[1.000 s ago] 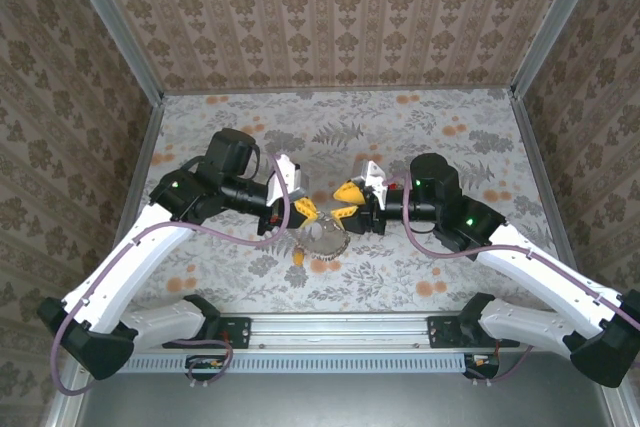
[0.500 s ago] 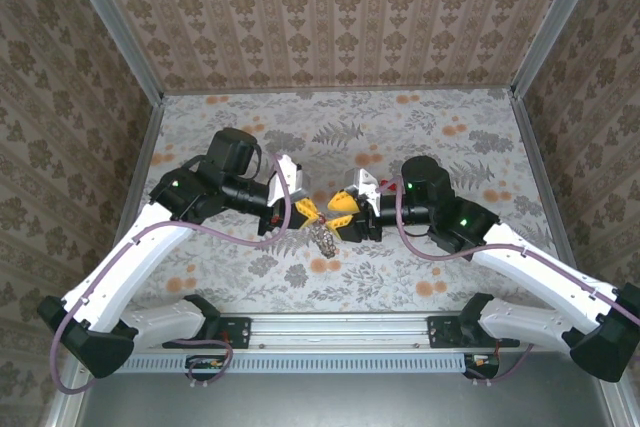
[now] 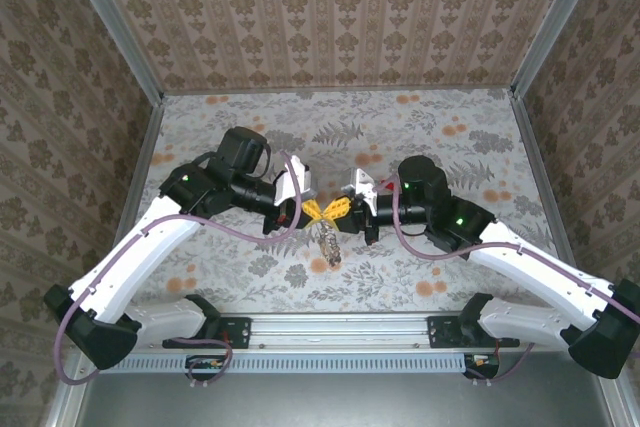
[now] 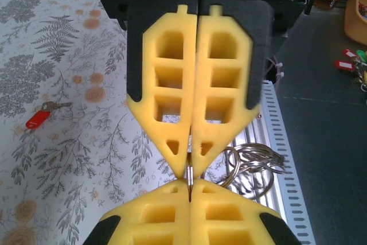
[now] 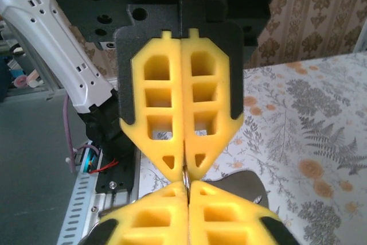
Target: Put the keys on the keyring
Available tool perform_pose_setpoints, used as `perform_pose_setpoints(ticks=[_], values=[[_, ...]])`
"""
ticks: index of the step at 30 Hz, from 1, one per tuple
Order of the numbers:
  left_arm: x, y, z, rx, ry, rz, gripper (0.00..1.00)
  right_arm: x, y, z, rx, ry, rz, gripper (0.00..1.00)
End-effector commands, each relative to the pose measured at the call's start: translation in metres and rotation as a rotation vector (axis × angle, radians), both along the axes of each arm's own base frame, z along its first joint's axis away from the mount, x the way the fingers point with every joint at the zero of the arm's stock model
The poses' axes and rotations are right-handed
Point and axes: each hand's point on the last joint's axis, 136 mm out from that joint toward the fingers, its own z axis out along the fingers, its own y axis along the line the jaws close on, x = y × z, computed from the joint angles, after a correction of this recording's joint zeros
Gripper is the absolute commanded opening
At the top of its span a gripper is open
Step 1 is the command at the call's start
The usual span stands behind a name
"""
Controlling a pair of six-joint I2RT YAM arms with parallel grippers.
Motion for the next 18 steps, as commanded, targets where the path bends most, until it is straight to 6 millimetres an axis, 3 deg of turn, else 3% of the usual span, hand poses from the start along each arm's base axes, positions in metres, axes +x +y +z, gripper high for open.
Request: perform_pose_setpoints(ticks=[1, 5, 7, 12, 18], values=[[-0.004, -0.003, 0.018, -0.049, -0.052, -0.035, 0.00, 0.005, 0.002, 0.014, 0.020, -0.040, -0.025, 0.00], [-0.002, -0.003, 0.019, -0.096, -0.051, -0.006, 0.01, 0.011, -0.006, 0.022, 0.052, -0.089, -0.087, 0.00], [-0.002, -0.004, 0.020, -0.152, -0.034, 0.013, 0.10, 0.010, -0.010, 0.032, 0.098, -0.096, -0.102, 0.00], [0.003, -0.004, 0.019, -0.240, -0.021, 0.071, 0.19, 0.008, -0.006, 0.050, 0.230, -0.063, -0.083, 0.00], [0.006, -0.004, 0.024, -0.311, -0.033, 0.099, 0.18, 0.007, -0.006, 0.066, 0.354, -0.048, -0.079, 0.00]])
